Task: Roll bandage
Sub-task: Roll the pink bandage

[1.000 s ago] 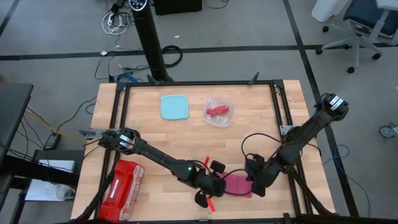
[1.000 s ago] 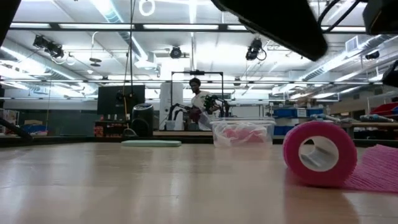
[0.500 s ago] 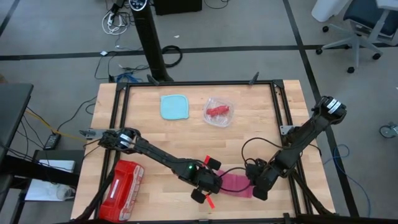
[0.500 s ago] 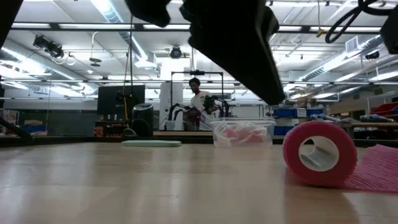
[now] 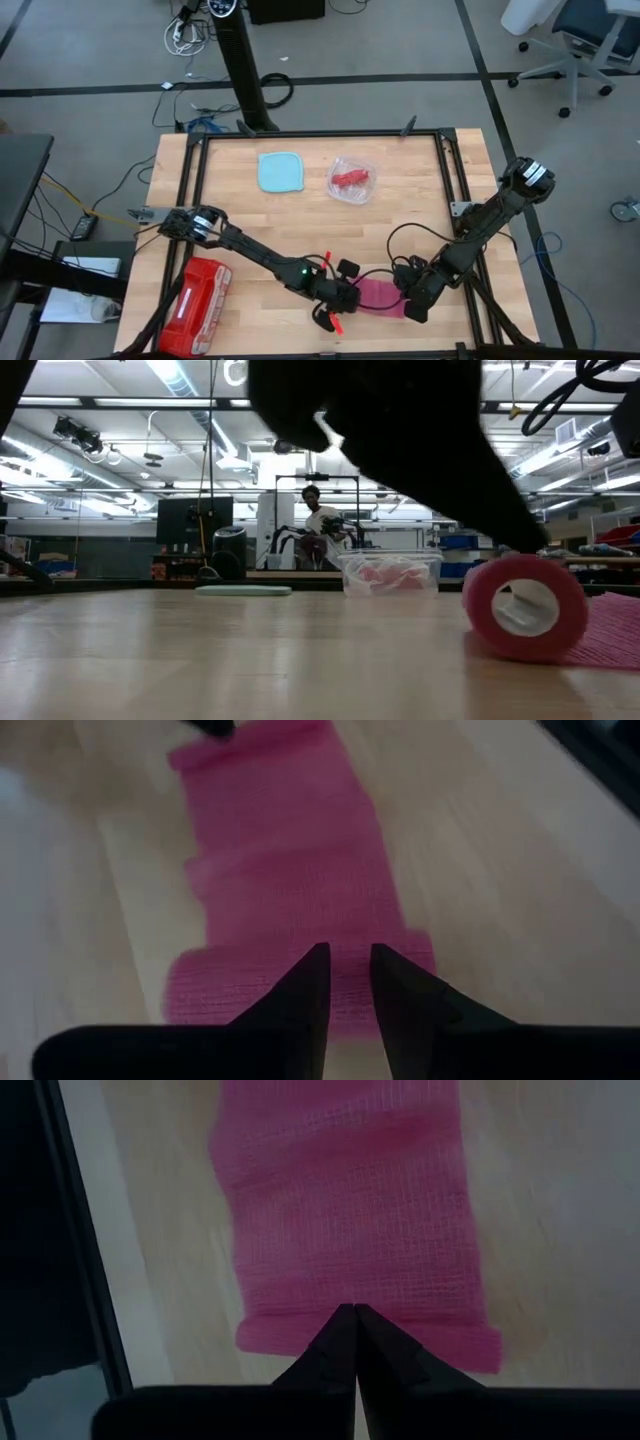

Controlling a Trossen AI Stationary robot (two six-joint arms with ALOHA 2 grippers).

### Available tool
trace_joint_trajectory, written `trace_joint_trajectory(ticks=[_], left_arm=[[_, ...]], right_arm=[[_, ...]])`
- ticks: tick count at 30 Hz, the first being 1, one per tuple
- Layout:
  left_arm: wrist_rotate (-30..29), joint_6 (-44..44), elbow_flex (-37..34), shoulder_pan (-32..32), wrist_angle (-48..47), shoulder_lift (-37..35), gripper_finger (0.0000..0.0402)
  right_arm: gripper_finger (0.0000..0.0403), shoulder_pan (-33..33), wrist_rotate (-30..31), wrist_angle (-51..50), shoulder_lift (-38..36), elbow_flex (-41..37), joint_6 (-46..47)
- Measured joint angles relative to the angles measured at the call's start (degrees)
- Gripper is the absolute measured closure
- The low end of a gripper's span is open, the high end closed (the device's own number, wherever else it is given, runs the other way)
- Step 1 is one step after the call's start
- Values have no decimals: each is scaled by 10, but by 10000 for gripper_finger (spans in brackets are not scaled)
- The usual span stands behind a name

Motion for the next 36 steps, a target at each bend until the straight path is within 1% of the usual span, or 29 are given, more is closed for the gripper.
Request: trace_joint_trajectory(ticks=[5, 8, 12, 16, 19, 22, 26, 28, 30, 32, 36], left_arm=[[-3, 19, -5, -1, 80, 28, 321], [-3, 22, -4, -2, 135, 47, 321], [-4, 19, -2, -2, 147, 50, 321], [-5, 21, 23, -3, 131, 41, 321], [-6, 34, 68, -5, 108, 34, 321], [-5, 38, 120, -5, 20, 33, 321], [-6, 44, 160, 1, -110, 33, 321], [-12, 42, 172, 7, -157, 33, 321], [-11, 34, 171, 13, -176, 33, 321], [-1, 30, 163, 19, -177, 36, 321], [20, 27, 135, 27, -140, 38, 321]], right_arm=[[397, -2, 20, 15, 0, 0, -1], [397, -3, 22, 29, 0, 0, -6], [399, -3, 24, 48, 0, 0, -19], [398, -3, 35, 57, 0, 0, -29], [397, -6, 37, 55, 0, 0, -31], [399, -7, 37, 53, 0, 0, -31], [400, 0, 28, 51, 0, 0, -25], [399, 1, 23, 51, -1, 0, -18], [398, 1, 19, 50, -1, 0, -14], [398, 1, 19, 50, -1, 0, -14], [401, 1, 19, 50, -1, 0, -14]])
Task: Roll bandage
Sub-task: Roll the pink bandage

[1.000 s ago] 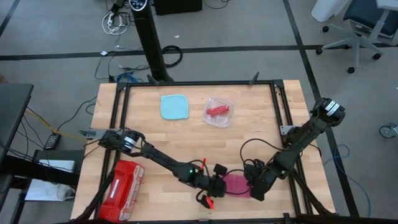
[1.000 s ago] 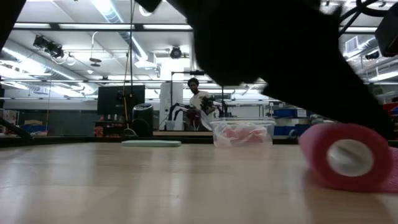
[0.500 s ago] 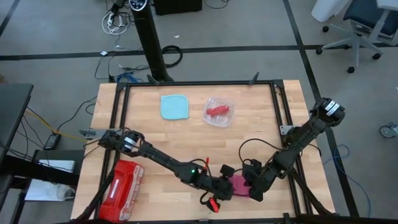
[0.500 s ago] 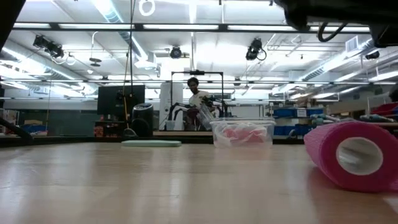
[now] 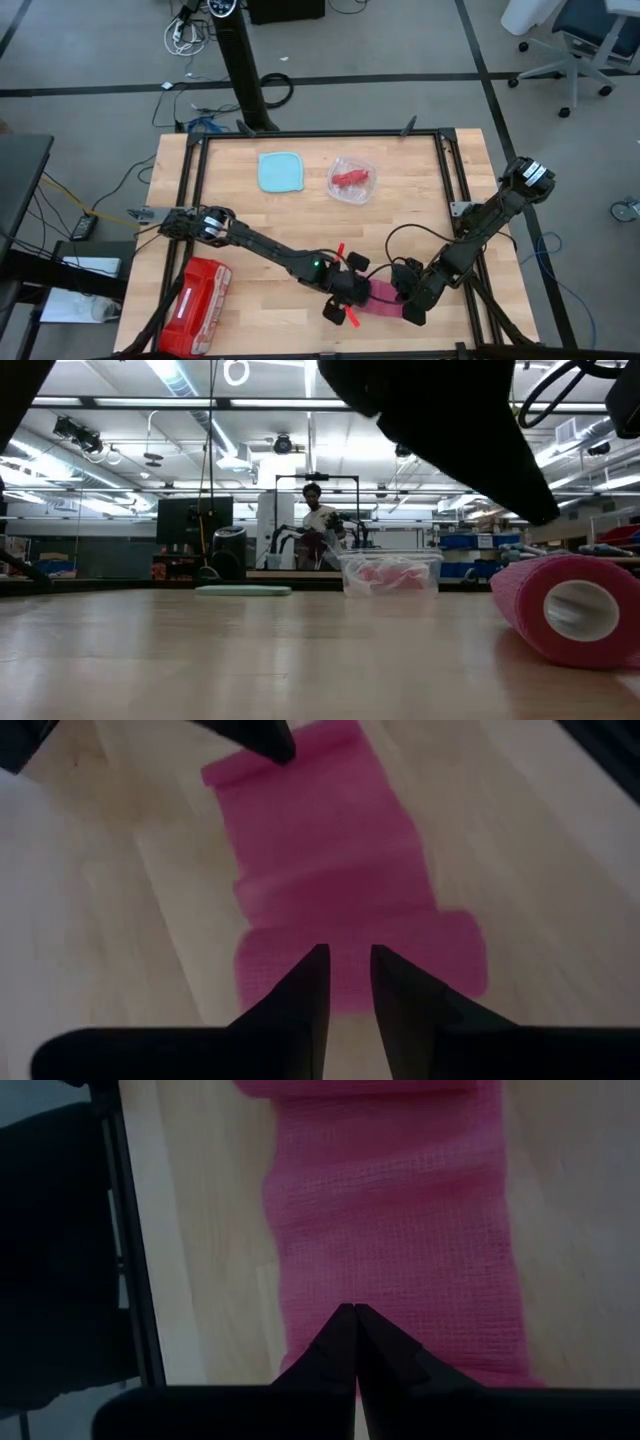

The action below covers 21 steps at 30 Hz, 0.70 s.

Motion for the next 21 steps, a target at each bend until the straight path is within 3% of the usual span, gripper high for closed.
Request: trace_joint_trajectory(ticks=[8, 14, 21], left_arm=[[32, -12, -68, 5, 120, 1, 321], [31, -22, -129, 5, 264, 1, 321], [-18, -27, -180, 4, 400, 2, 321]], right_arm=[[399, 0, 0, -4, 0, 0, 0], [399, -1, 0, -4, -1, 0, 0], [399, -1, 6, 3, -1, 0, 0]])
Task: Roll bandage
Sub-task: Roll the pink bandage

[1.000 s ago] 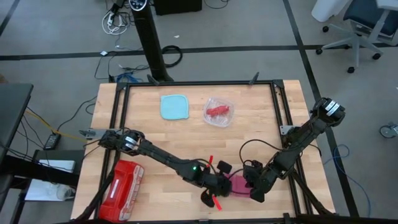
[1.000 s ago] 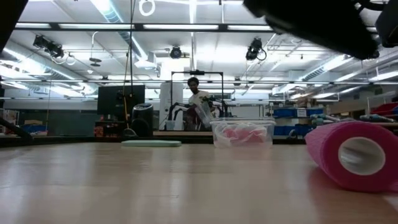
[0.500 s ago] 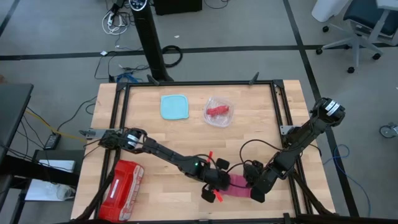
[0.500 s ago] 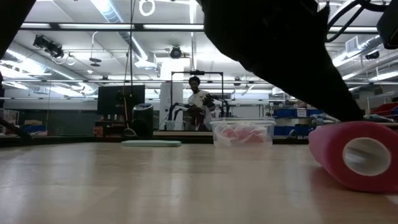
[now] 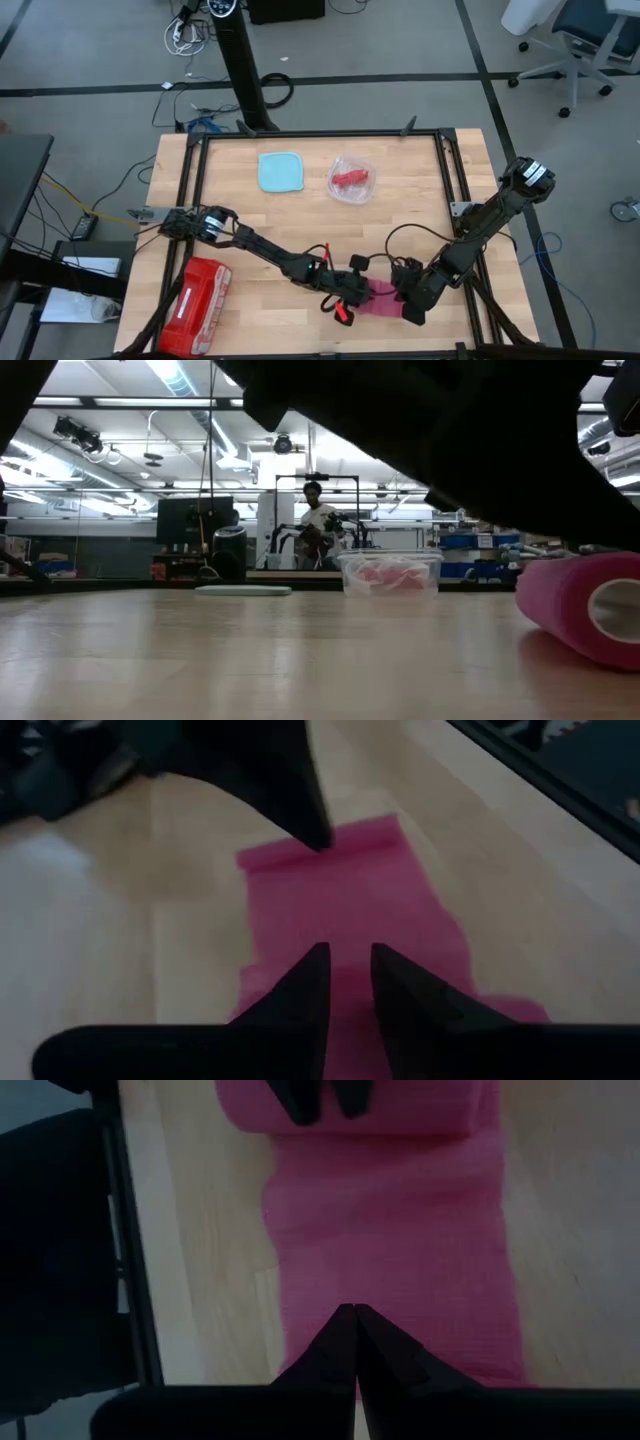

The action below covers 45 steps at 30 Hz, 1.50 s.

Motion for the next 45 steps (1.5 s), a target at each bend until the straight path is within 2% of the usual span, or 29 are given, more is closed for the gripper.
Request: trace_joint_trajectory(ticks=[5, 10, 14, 21, 27, 34, 40, 45], left_arm=[[0, 0, 35, -5, -14, 0, 321], [7, 3, 103, -12, -126, 0, 321], [10, 3, 116, -10, -182, -1, 321], [30, 3, 116, -12, -247, -1, 321], [30, 15, 116, -12, -251, -1, 321], [10, 31, 116, -10, -234, 3, 321], [8, -40, 116, -5, -235, 4, 321], [14, -61, 116, -14, -242, 4, 321]], right_arm=[[399, 0, -2, 8, 0, 0, 2], [397, 6, -25, 7, 0, 0, 16], [400, 9, -26, -12, 0, 0, 12], [395, 15, -19, -41, 0, 0, -131], [393, 14, 21, -41, 0, 0, -160], [386, 14, 25, -40, 0, 0, -168], [357, 14, 25, -40, 0, 0, -169], [343, 14, 16, -37, 0, 0, -167]])
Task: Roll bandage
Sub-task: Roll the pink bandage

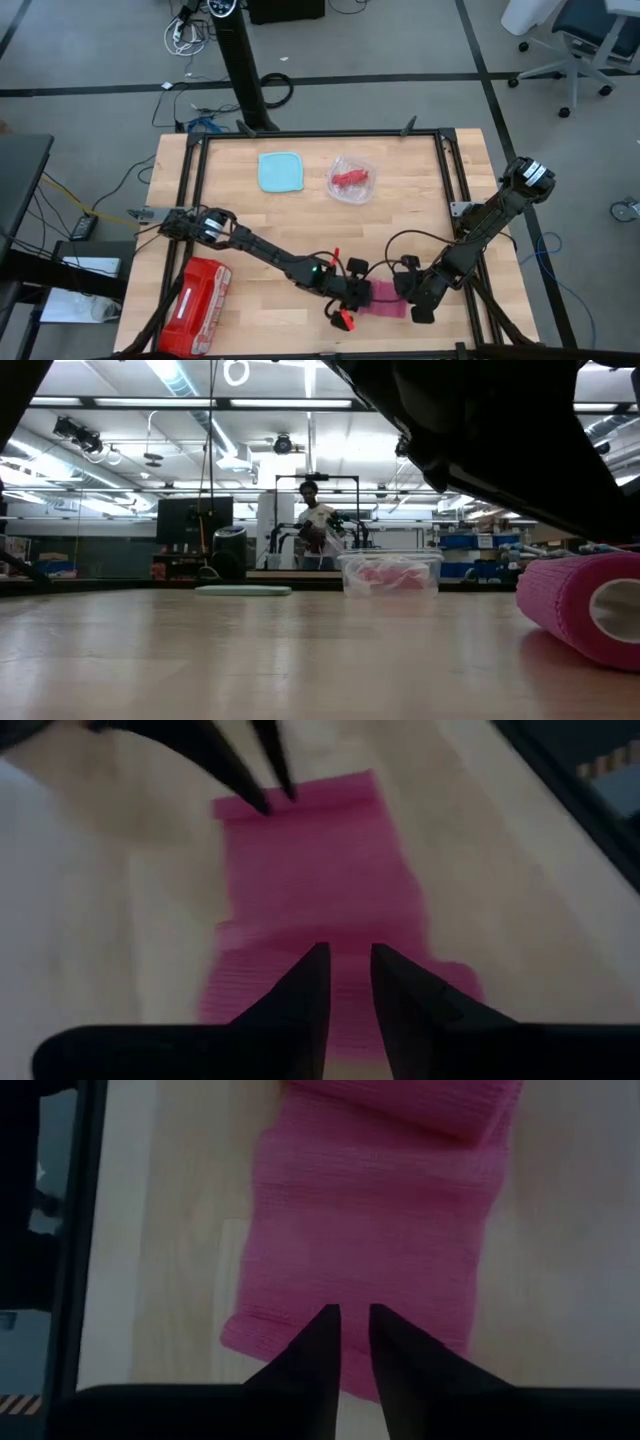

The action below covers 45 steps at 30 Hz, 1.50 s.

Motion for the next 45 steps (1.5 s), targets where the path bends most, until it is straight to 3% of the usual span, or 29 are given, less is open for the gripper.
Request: trace_joint_trajectory(ticks=[26, 37, 45], left_arm=[[-12, -62, 0, -32, 24, 0, 321], [-11, -53, 81, -28, -92, 1, 321], [17, -58, 88, -24, -151, 1, 321]], right_arm=[[336, 9, -11, 8, 0, 0, -39], [336, 1, -5, 8, 0, 0, -24], [336, -4, -16, 13, 0, 0, -13]])
